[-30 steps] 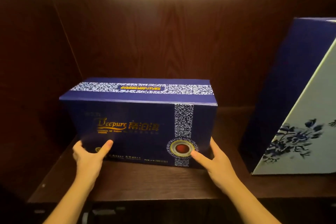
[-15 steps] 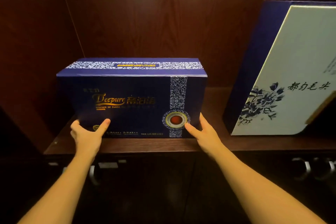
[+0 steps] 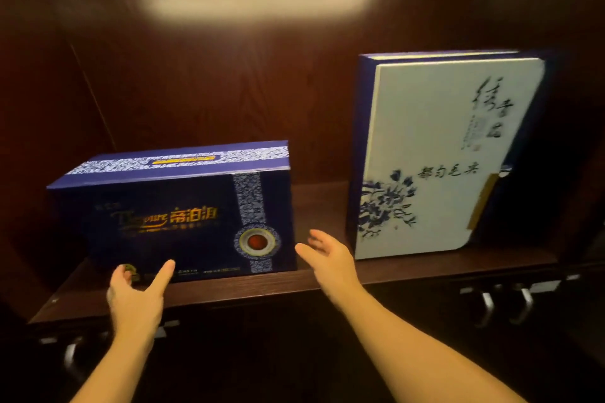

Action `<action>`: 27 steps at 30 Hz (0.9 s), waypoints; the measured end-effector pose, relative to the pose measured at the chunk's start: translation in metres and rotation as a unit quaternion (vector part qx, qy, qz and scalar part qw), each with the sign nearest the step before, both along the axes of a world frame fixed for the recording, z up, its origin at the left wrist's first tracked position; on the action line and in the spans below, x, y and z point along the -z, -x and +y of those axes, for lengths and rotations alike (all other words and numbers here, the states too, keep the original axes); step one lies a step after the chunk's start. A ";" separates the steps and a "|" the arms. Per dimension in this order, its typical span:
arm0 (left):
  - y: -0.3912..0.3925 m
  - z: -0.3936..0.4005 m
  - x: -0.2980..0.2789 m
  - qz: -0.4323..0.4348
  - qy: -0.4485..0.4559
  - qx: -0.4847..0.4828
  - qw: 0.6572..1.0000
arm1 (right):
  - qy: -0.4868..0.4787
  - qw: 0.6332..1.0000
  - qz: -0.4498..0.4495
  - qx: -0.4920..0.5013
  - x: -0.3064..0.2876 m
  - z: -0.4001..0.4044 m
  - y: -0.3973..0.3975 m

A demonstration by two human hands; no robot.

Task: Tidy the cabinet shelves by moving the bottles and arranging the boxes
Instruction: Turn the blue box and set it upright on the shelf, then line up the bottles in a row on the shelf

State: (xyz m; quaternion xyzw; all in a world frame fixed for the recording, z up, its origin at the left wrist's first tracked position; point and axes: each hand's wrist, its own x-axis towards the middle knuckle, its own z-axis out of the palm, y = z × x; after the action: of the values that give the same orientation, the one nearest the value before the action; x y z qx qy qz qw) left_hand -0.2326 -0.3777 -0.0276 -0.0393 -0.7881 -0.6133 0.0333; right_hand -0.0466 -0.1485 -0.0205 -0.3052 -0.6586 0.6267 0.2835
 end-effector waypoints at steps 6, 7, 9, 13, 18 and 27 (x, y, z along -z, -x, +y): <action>-0.136 0.074 -0.034 0.024 -0.017 0.116 0.993 | -0.022 1.000 0.015 0.015 -0.032 0.044 -0.112; -0.163 0.088 -0.039 0.026 -0.020 0.128 0.991 | -0.023 0.999 0.018 0.021 -0.035 0.057 -0.138; -0.218 0.118 -0.047 0.027 -0.032 0.147 0.988 | -0.032 0.999 0.017 0.035 -0.041 0.088 -0.192; -0.324 0.191 -0.057 0.025 -0.059 0.200 0.978 | -0.059 0.994 0.016 0.094 -0.053 0.151 -0.303; -0.441 0.289 -0.070 0.009 -0.065 0.308 0.949 | -0.053 0.984 0.023 0.168 -0.069 0.225 -0.422; -0.565 0.458 -0.057 0.010 -0.060 0.459 0.886 | -0.043 0.968 0.008 0.247 -0.060 0.334 -0.505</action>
State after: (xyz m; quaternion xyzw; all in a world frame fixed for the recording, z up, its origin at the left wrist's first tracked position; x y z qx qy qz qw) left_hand 0.3326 0.0806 0.0290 -0.4007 -0.6434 -0.6056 -0.2422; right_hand 0.4581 0.1854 0.0394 -0.4410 -0.5870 0.5104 0.4476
